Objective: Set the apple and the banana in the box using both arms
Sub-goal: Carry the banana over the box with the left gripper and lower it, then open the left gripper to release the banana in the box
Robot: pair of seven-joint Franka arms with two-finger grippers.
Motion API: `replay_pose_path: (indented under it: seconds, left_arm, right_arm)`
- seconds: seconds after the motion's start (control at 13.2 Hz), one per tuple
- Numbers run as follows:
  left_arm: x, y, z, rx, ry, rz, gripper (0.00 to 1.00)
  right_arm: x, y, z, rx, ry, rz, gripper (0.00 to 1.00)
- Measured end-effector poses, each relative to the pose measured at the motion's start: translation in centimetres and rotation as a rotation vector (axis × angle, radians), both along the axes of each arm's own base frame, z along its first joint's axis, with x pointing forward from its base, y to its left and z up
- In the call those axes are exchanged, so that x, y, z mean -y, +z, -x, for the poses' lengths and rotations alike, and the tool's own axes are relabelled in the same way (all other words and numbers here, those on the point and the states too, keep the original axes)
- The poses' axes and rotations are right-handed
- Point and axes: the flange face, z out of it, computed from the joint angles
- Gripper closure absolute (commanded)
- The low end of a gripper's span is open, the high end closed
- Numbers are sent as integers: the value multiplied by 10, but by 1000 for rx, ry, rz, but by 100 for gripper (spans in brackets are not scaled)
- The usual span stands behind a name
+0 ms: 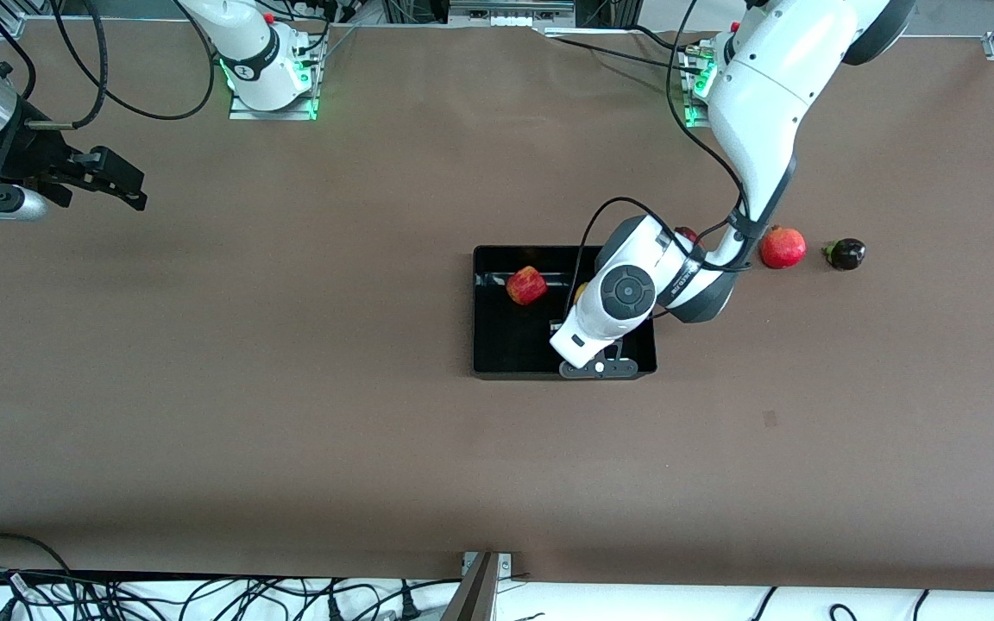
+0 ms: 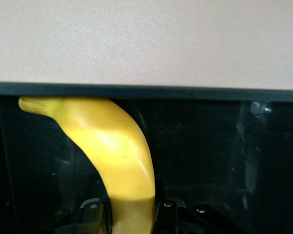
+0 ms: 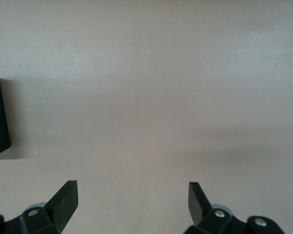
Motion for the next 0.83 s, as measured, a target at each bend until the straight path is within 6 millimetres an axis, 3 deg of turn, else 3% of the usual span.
replay_pose_path:
  seconds: [0.15, 0.23, 0.38, 0.53, 0.68, 0.83]
  left_arm:
    - [0, -7, 1, -2, 6, 0, 11]
    - [0, -7, 0, -3, 12, -1, 0]
    - [-1, -1, -1, -8, 30, -8, 0]
    - [-8, 28, -4, -43, 41, -48, 0]
    - [-37, 98, -13, -72, 77, -102, 0]
    - [-88, 188, -20, -64, 141, -138, 0]
  right_arm:
    - [0, 0, 0, 0, 0, 0, 0]
    - [0, 0, 0, 0, 0, 0, 0]
    - [0, 0, 0, 0, 0, 0, 0]
    - [0, 0, 0, 0, 0, 0, 0]
    - [0, 0, 0, -1, -1, 0, 0]
    - [0, 0, 0, -1, -1, 0, 0]
